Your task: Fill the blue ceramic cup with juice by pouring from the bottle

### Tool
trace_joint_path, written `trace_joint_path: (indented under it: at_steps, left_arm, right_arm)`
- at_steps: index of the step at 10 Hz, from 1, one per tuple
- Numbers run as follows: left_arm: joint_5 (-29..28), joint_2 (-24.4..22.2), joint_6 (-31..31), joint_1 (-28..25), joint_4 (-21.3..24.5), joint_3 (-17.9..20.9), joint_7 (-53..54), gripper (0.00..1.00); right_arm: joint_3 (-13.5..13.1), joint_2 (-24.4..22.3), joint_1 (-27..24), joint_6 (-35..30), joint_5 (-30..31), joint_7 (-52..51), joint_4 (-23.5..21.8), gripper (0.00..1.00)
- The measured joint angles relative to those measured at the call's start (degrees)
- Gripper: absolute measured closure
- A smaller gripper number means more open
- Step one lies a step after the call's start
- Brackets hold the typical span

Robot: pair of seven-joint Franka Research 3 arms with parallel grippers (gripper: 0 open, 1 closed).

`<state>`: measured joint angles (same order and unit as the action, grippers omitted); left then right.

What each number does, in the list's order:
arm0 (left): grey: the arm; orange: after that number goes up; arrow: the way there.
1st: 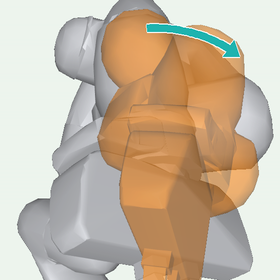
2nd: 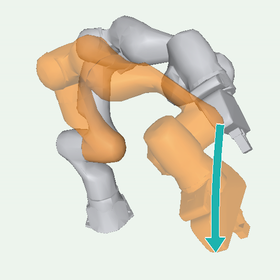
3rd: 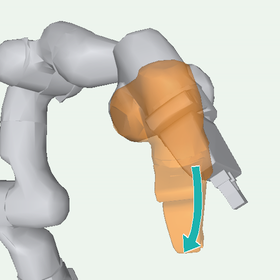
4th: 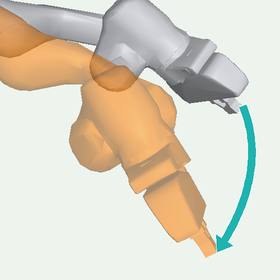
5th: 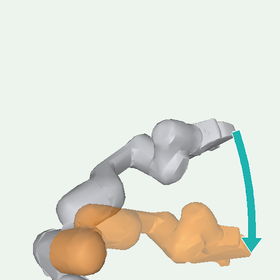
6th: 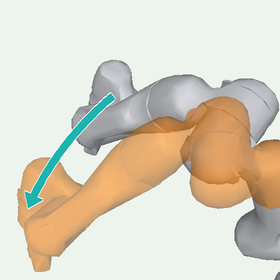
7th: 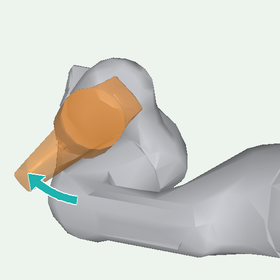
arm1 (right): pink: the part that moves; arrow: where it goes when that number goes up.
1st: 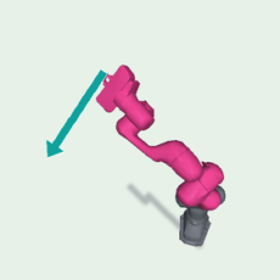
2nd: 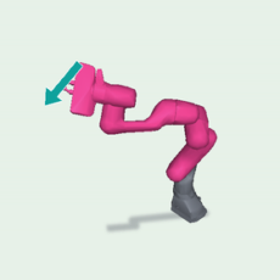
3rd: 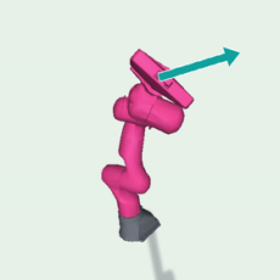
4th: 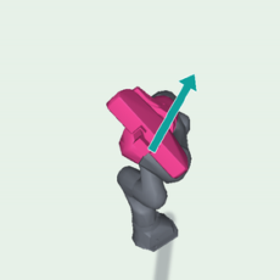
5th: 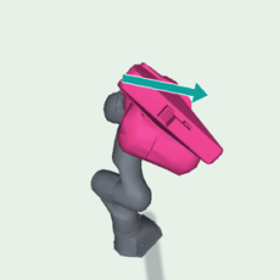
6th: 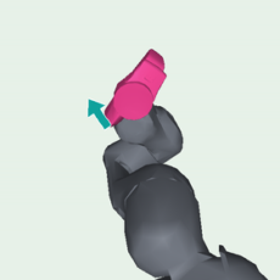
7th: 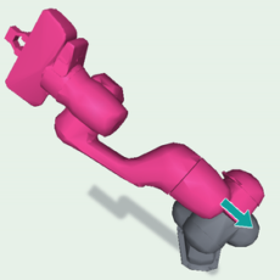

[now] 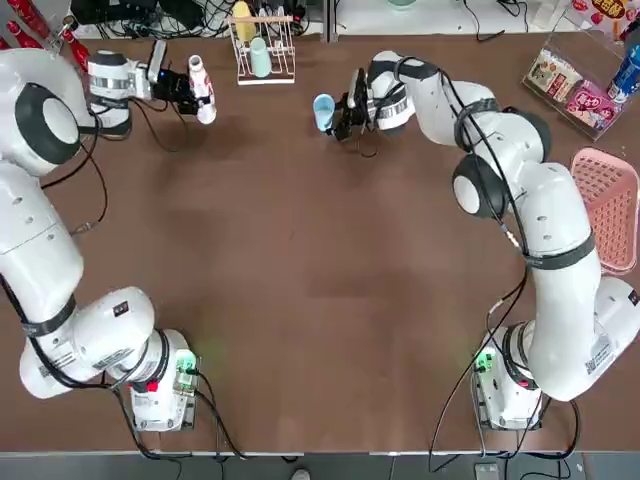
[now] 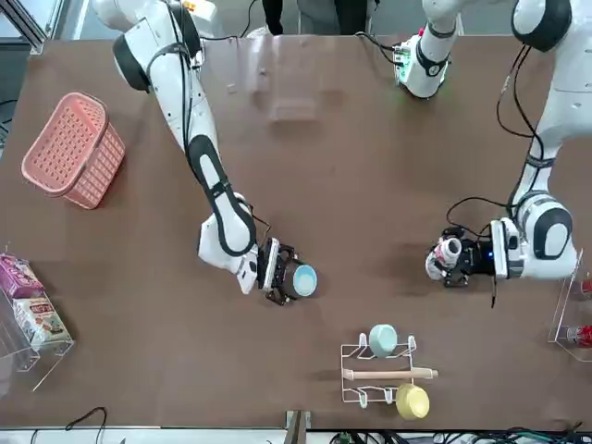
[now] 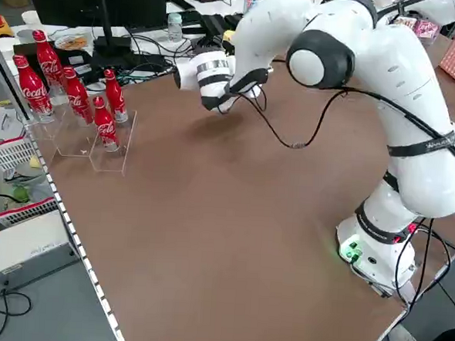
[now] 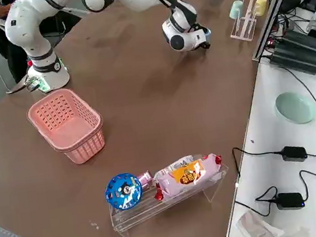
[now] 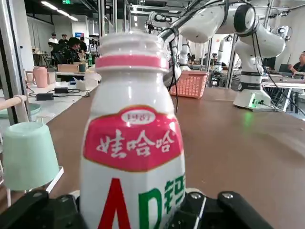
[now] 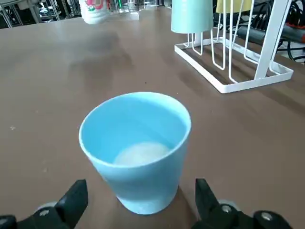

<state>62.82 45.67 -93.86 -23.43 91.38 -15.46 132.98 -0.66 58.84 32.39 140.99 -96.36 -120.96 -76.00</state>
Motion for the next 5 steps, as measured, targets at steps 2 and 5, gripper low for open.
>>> trace_joint_path:
  at_steps: [2,5]
  left_arm:
    - [2.5,-0.1,-3.5,3.5,0.0,0.0,0.0,0.58]
    - [5.0,-1.0,-7.8,8.7,0.6,0.0,-0.1,0.56]
  right_arm:
    - [0.0,0.4,0.2,0.0,0.0,0.0,0.5,0.04]
    - [0.0,0.7,0.4,0.0,0.0,-0.1,0.7,0.14]
